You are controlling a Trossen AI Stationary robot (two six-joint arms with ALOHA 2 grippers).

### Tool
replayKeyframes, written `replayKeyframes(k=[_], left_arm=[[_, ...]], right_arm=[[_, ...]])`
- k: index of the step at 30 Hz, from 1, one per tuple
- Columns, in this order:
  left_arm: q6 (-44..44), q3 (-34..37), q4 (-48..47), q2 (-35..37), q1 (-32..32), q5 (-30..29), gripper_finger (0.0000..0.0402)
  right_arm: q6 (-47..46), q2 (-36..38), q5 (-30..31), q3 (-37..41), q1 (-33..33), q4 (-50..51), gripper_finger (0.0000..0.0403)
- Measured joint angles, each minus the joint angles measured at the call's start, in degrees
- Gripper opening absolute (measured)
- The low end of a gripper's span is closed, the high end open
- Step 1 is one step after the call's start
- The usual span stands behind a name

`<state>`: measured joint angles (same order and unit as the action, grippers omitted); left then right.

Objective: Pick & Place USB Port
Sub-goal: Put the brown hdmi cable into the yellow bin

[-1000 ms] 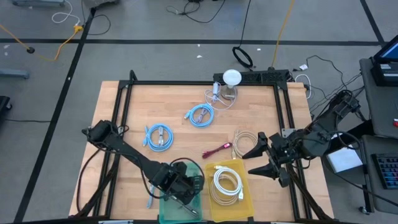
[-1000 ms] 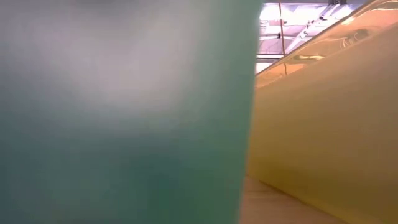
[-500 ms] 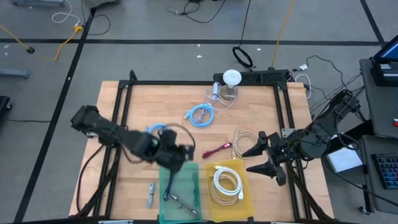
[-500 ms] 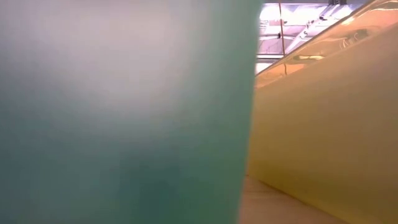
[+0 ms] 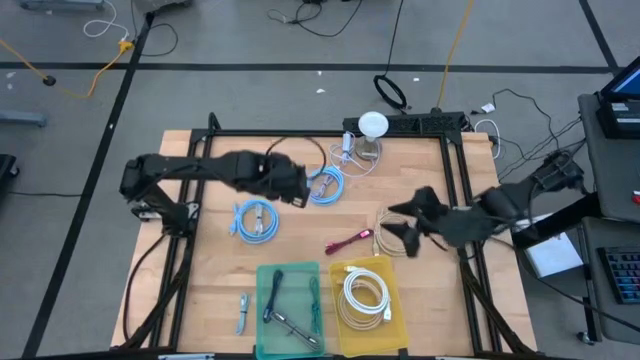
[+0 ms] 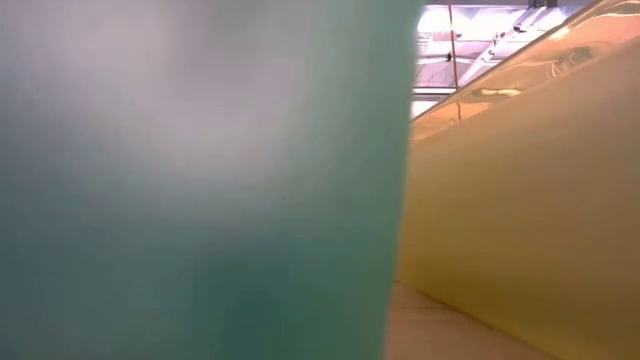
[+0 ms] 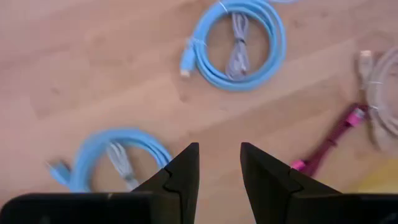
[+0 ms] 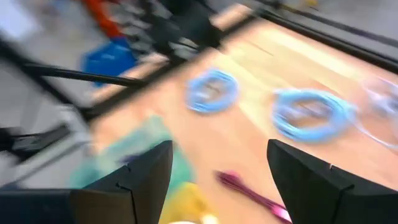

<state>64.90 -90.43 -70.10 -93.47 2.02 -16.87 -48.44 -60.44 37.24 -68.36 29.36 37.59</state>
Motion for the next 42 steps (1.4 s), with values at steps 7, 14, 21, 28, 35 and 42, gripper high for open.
replayKeyframes(k=[7, 14, 21, 28, 35, 42], left_arm=[[-13.3, 0.0, 0.8, 0.0, 6.9, 1.9, 0.0120], [-18.4, 0.9, 3.4, 0.0, 5.6, 2.4, 0.0120], [-17.9, 2.9, 3.8, 0.0, 1.3, 2.3, 0.0120], [-14.7, 6.2, 3.9, 0.0, -2.4, 1.4, 0.0120], [-13.1, 9.0, 3.9, 0.0, -4.0, 1.4, 0.0120], [-13.6, 9.3, 3.9, 0.0, -4.0, 1.3, 0.0120]], right_arm=[[-6.5, -4.2, -7.4, 1.4, -9.5, 12.5, 0.0253], [-0.2, -9.5, -22.7, 15.3, -13.2, 12.2, 0.0253], [2.6, -9.9, -30.1, 29.6, -10.8, 3.3, 0.0253], [5.9, -9.8, -29.7, 36.0, -7.6, -4.3, 0.0253], [5.8, -9.6, -29.8, 42.1, -6.0, -11.4, 0.0253], [2.1, -9.7, -31.4, 45.7, -5.9, -9.9, 0.0188]])
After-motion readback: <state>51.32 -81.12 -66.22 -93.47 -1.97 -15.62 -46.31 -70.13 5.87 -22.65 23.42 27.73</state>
